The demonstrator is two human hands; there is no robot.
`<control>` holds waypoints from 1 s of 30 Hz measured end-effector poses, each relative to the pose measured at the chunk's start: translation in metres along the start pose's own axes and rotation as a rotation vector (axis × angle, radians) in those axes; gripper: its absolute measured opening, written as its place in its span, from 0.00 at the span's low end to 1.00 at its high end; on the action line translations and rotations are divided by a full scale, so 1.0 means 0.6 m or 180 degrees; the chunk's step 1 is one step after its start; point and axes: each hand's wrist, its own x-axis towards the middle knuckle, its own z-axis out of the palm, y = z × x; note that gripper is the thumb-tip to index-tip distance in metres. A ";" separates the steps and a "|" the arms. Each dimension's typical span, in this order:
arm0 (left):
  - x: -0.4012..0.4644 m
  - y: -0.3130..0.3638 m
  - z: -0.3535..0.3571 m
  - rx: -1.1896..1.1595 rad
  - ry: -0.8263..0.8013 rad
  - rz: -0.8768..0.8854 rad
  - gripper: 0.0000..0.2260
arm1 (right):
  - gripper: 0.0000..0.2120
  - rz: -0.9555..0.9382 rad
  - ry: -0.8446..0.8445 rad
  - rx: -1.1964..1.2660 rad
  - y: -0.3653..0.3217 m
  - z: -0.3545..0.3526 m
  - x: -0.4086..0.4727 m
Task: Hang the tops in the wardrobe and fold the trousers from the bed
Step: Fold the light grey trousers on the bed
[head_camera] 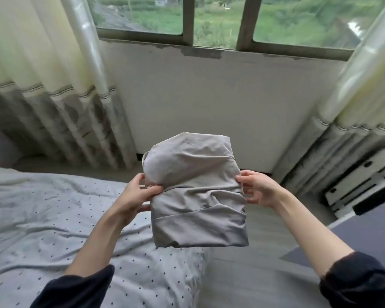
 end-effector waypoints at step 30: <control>-0.282 0.261 1.071 0.0875 -0.4842 0.1286 0.14 | 0.04 -0.1237 0.4427 0.2001 0.159 -0.582 -0.831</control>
